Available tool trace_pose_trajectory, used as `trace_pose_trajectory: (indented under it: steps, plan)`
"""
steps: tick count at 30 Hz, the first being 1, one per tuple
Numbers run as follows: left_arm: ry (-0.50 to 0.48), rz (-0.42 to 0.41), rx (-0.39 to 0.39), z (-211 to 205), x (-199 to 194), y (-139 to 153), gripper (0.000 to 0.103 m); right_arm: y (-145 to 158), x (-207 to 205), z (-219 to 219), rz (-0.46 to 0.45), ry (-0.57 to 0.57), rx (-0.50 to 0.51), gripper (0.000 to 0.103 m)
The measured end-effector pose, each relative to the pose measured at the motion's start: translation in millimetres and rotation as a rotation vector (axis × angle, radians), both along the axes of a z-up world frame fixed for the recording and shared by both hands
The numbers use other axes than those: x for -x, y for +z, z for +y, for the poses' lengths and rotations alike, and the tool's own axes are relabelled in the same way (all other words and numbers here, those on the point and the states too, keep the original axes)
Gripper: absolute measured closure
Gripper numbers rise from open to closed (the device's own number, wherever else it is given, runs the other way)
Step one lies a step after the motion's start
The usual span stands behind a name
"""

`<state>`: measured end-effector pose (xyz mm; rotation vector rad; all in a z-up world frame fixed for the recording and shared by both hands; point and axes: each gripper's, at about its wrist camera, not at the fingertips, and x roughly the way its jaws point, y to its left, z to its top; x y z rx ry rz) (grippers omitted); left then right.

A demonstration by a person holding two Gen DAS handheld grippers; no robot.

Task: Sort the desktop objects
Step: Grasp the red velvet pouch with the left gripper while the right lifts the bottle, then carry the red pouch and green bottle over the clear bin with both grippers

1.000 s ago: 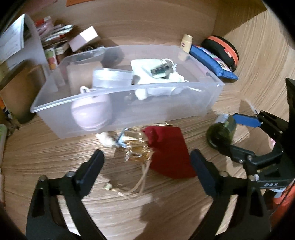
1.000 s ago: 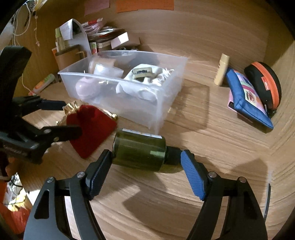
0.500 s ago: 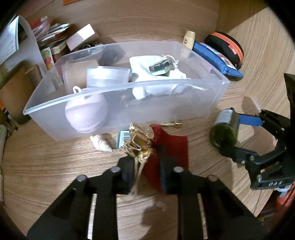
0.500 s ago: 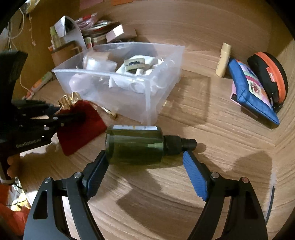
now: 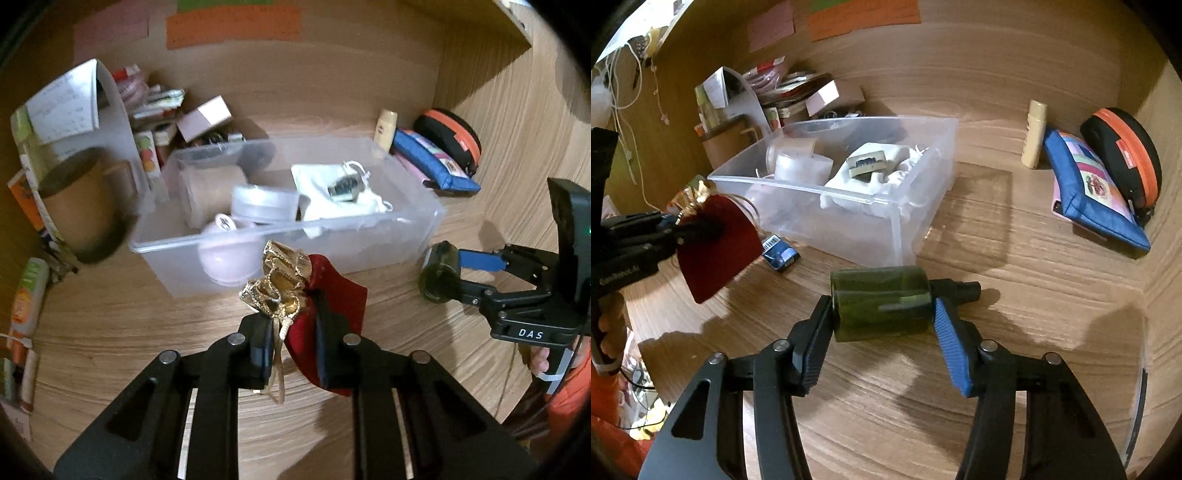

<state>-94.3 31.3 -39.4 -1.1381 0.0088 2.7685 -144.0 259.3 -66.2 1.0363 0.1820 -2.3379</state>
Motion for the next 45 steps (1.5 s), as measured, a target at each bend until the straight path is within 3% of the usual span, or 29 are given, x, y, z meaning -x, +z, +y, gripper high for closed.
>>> trace_pose_trajectory:
  steps: [14,24,35,45]
  plan:
    - [0.046,0.077,0.039,-30.5,-8.7,36.5,0.085,49.1,-18.3,8.0,0.094,-0.022,0.071,0.052]
    - [0.092,0.134,0.029,-59.1,6.0,69.0,0.085,79.4,-7.8,-8.9,0.164,-0.002,0.118,0.052]
    - [0.114,0.106,0.038,-69.9,47.9,65.4,0.085,84.8,26.9,-41.8,0.158,0.027,0.127,0.052]
    - [0.108,0.051,0.082,-69.7,84.2,39.5,0.085,75.6,61.4,-76.1,0.113,0.036,0.113,0.052]
